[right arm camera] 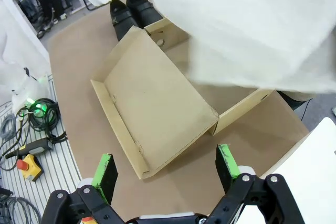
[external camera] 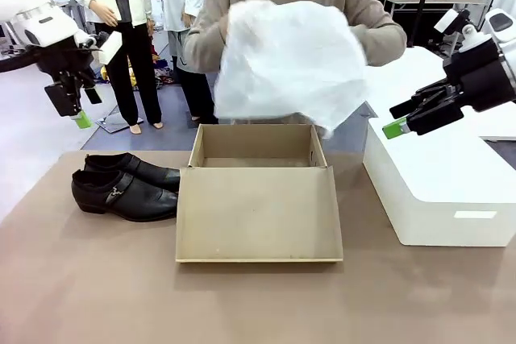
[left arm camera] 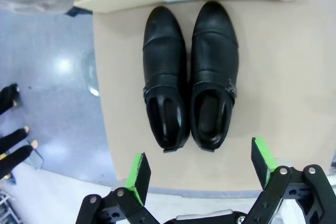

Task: Pack the shoes into the box.
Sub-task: Place one shoe of the Shoes into the Shoes Box.

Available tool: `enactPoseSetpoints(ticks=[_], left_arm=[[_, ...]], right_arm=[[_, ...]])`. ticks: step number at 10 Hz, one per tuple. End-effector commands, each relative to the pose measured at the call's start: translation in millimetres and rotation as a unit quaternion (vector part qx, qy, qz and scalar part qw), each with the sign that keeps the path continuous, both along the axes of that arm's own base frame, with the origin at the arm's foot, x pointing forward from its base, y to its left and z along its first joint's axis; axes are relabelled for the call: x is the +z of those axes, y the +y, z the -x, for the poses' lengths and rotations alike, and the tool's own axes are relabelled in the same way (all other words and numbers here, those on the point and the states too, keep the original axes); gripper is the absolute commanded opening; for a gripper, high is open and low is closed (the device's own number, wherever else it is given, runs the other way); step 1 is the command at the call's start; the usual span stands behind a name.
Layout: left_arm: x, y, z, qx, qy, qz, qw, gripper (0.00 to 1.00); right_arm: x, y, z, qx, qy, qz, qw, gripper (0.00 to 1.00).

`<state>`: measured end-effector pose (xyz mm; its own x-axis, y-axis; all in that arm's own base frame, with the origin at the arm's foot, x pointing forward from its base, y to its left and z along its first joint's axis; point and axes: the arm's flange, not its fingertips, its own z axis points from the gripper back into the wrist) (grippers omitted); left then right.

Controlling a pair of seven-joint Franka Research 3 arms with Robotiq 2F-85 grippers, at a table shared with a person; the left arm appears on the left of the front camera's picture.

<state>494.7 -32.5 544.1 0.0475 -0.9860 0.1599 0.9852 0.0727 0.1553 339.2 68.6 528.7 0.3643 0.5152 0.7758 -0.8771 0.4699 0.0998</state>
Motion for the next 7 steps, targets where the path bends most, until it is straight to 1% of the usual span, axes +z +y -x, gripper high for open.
enactPoseSetpoints(ticks=[1, 2, 3, 7], left_arm=[[-4.0, 3.3, -9.5, 0.020, 0.001, -0.025, 0.999, 1.00], [-4.9, 5.6, -11.0, 0.032, 0.006, -0.026, 0.999, 1.00], [-5.8, 3.3, -5.5, 0.005, 0.001, -0.008, 1.000, 1.00], [-5.8, 3.3, -5.5, 0.005, 0.001, -0.008, 1.000, 1.00]], right_arm=[[-0.8, 0.9, -4.4, 0.013, -0.013, -0.011, 1.000, 1.00], [-0.8, 0.9, -4.4, 0.013, -0.013, -0.011, 1.000, 1.00], [-0.8, 0.9, -4.4, 0.013, -0.013, -0.011, 1.000, 1.00], [-0.8, 0.9, -4.4, 0.013, -0.013, -0.011, 1.000, 1.00]])
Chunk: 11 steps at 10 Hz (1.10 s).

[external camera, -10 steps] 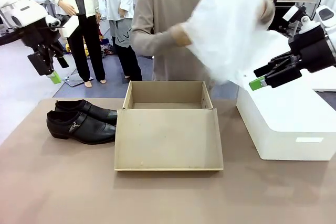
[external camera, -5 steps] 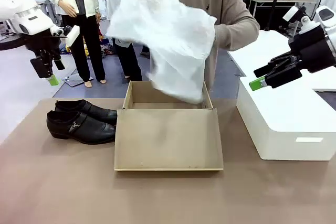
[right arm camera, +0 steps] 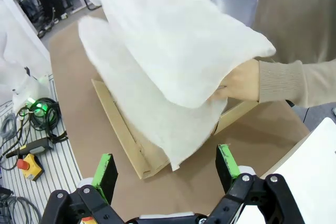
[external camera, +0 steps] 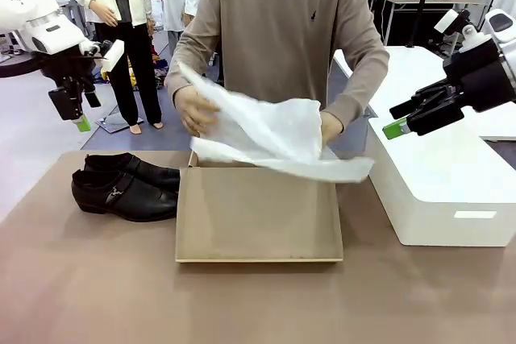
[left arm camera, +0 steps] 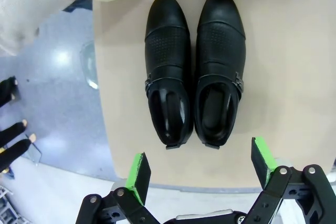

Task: Pack the shoes into the box.
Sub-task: Place one shoe of the Shoes into the Shoes Box.

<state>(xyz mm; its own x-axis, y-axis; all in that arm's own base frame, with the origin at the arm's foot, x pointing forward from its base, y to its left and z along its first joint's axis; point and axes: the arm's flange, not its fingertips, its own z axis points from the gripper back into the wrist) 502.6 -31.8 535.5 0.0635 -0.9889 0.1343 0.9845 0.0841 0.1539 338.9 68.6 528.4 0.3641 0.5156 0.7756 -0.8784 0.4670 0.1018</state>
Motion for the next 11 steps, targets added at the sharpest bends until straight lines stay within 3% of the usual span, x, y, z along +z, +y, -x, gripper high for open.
enactPoseSetpoints(ticks=[1, 8, 11], left_arm=[[3, 3, 2, -0.003, -0.001, 0.005, 1.000, 1.00], [-26, 14, -58, 0.016, 0.019, -0.043, 0.999, 1.00], [-48, 27, -78, 0.012, 0.036, -0.027, 0.999, 1.00]], right_arm=[[0, 1, -5, 0.011, -0.014, -0.011, 1.000, 1.00], [0, 1, -5, 0.011, -0.014, -0.011, 1.000, 1.00], [0, 1, -5, 0.011, -0.014, -0.011, 1.000, 1.00]])
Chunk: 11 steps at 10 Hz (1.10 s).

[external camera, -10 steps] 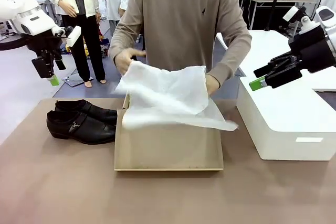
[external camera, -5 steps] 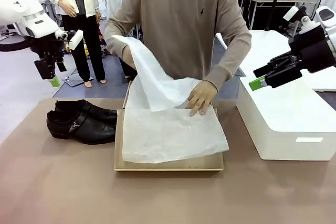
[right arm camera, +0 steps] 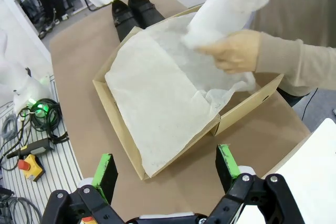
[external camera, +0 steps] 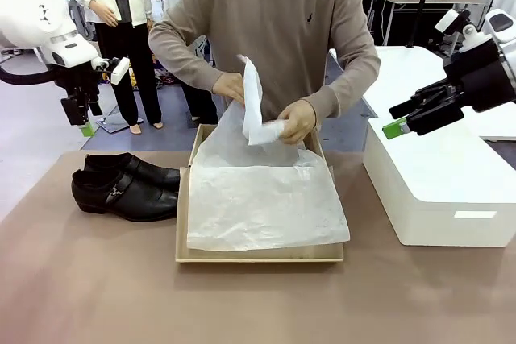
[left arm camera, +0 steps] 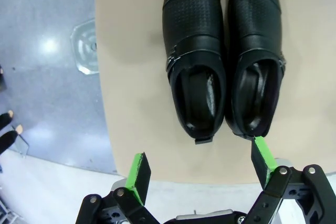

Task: Pack the shoes into the box.
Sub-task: Place one shoe of the Shoes into the Shoes Box.

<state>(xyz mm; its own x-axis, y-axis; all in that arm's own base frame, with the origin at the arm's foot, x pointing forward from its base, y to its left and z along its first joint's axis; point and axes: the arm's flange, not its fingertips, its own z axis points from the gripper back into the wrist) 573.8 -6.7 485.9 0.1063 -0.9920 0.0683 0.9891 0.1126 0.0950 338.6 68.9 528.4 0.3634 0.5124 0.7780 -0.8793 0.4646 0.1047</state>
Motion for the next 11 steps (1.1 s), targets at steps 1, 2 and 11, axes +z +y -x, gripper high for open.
enactPoseSetpoints(ticks=[1, 2, 11], left_arm=[[-7, 6, -12, -0.008, 0.004, 0.004, 1.000, 1.00], [-17, 7, -15, -0.021, 0.001, 0.007, 1.000, 1.00], [-51, -8, -24, -0.040, 0.019, 0.003, 0.999, 1.00]], right_arm=[[-1, 1, -5, 0.010, -0.014, -0.008, 1.000, 1.00], [-1, 1, -5, 0.010, -0.014, -0.008, 1.000, 1.00], [-1, 1, -5, 0.010, -0.014, -0.008, 1.000, 1.00]])
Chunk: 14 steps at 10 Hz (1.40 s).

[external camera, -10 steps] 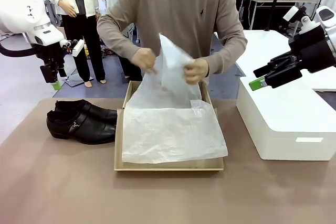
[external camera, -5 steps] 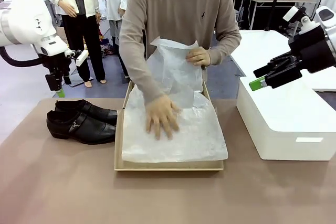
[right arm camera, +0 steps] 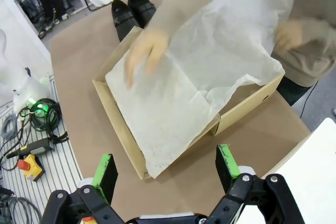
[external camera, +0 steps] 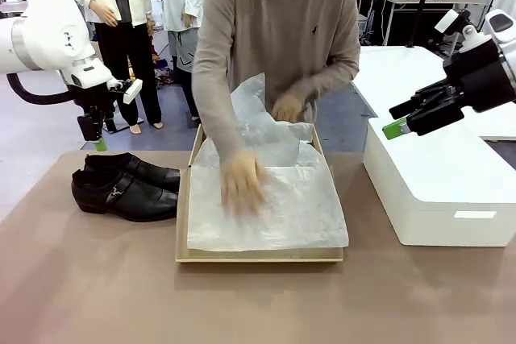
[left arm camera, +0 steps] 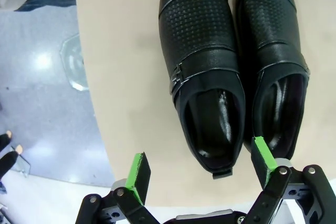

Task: Pack the shoes into the box.
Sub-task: Place one shoe of the Shoes into the Shoes Box.

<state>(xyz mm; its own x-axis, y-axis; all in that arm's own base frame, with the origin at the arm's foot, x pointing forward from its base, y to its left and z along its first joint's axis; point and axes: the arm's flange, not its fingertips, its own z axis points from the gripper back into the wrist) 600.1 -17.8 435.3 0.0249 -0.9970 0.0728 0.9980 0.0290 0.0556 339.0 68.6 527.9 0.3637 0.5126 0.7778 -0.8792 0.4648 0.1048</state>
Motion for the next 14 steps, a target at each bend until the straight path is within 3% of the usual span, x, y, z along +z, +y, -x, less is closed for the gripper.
enactPoseSetpoints(ticks=[1, 7, 14], left_arm=[[-1, 3, 2, 0.002, 0.000, 0.000, 1.000, 1.00], [-2, -2, -10, -0.005, -0.006, -0.017, 1.000, 1.00], [-31, -7, -44, 0.016, -0.004, -0.048, 0.999, 1.00]], right_arm=[[0, 1, -5, 0.010, -0.015, -0.008, 1.000, 1.00], [0, 1, -5, 0.010, -0.015, -0.008, 1.000, 1.00], [0, 1, -5, 0.010, -0.015, -0.008, 1.000, 1.00]])
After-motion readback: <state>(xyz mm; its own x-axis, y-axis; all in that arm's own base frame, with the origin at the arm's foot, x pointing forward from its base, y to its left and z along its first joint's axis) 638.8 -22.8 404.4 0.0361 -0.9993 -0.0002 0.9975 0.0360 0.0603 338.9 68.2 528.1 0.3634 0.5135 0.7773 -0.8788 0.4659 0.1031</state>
